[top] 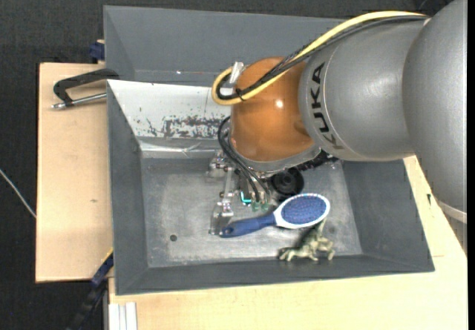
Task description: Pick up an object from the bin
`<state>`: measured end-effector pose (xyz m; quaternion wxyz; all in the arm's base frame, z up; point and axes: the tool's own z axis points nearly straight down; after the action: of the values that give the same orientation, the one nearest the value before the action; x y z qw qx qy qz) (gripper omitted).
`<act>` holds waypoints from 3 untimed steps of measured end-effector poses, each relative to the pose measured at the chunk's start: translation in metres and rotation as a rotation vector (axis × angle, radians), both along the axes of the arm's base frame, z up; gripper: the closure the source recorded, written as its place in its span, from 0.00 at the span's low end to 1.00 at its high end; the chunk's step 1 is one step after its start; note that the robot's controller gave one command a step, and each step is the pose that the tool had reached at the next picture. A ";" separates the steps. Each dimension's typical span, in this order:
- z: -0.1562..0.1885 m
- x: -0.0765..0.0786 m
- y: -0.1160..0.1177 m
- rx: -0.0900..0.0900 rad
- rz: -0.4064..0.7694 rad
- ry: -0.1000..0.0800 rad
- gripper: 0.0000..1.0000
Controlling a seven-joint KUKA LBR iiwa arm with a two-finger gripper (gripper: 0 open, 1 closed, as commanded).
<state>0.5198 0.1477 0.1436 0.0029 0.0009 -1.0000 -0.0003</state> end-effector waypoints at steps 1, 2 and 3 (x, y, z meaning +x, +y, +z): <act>-0.072 0.006 -0.076 0.003 0.155 -0.011 0.00; -0.042 -0.011 -0.167 -0.004 0.183 -0.007 0.00; -0.033 -0.011 -0.180 0.000 0.227 -0.012 0.00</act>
Offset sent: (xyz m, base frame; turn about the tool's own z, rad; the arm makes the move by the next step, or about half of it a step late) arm 0.0044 -0.0756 -0.0736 -0.1579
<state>0.5090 -0.0327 0.1110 -0.0029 0.1144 -0.9934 0.0001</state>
